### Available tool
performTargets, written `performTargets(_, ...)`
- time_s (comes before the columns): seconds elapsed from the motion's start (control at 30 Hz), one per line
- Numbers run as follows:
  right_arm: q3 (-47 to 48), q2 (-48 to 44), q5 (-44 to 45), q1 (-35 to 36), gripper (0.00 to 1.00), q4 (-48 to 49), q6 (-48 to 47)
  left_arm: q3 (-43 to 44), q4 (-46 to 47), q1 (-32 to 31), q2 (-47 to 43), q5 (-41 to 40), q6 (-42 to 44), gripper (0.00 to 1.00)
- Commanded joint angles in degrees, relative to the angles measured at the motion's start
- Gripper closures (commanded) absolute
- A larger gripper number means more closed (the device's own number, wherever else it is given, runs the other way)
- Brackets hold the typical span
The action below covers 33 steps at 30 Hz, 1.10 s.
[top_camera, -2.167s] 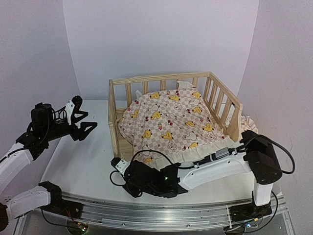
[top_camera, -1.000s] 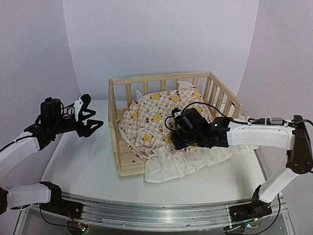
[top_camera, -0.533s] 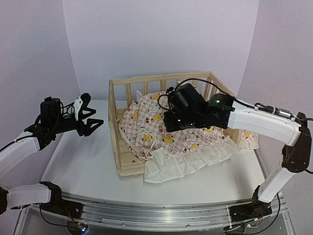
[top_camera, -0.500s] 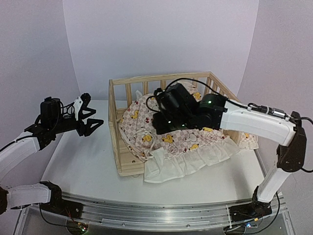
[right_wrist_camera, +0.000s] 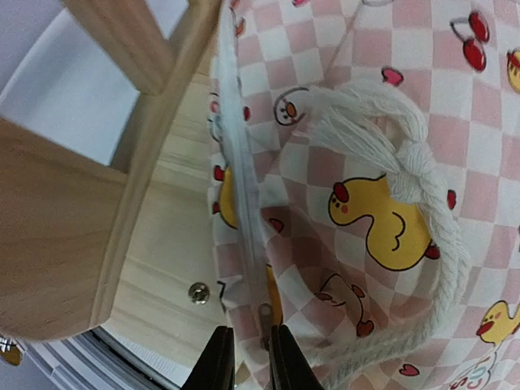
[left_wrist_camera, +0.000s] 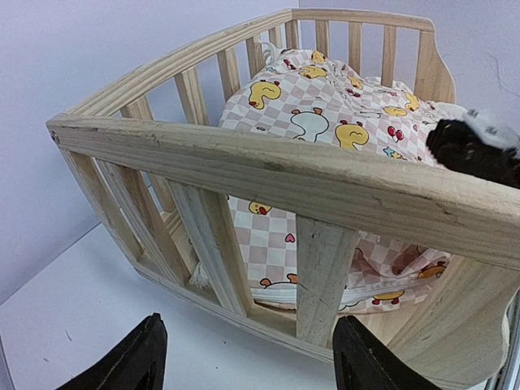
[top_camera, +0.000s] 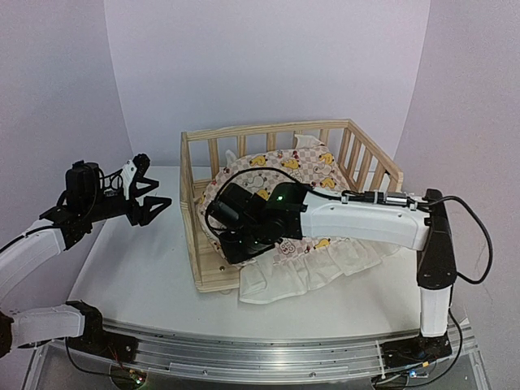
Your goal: Set up the pet bed
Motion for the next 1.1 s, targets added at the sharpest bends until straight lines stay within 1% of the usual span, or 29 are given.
performTargets(0.0, 2.1, 0.7, 1.7, 0.1, 0.83, -7.4, 8.1, -0.1, 2.2, 0.3, -0.7, 0.9, -1.0, 0.29)
performTargets(0.1, 0.2, -0.5, 3.0, 0.0, 0.82, -7.8, 9.6, -0.1, 2.2, 0.4, -0.7, 1.1, -1.1, 0.29)
performTargets(0.2, -0.4, -0.8, 2.5, 0.0, 0.80, -8.6, 10.7, -0.2, 2.2, 0.4, -0.7, 1.0, -0.9, 0.29)
performTargets(0.4, -1.4, -2.2, 2.7, 0.0, 0.79, -12.3, 15.3, -0.3, 2.2, 0.4, -0.8, 1.2, -0.5, 0.29)
performTargets(0.8, -4.4, -6.9, 1.9, 0.0, 0.77, -12.5, 20.8, -0.3, 2.2, 0.4, -0.5, 1.8, -0.3, 0.29)
performTargets(0.93, -5.3, -6.0, 1.3, -0.1, 0.77, -11.3, 20.1, -0.7, 3.8, 0.4, -0.5, 1.9, -0.3, 0.29)
performTargets(1.07, -7.5, -5.8, -1.3, -0.9, 0.79, -5.7, 19.0, -0.7, 4.1, 0.4, -0.6, 2.0, -0.4, 0.29)
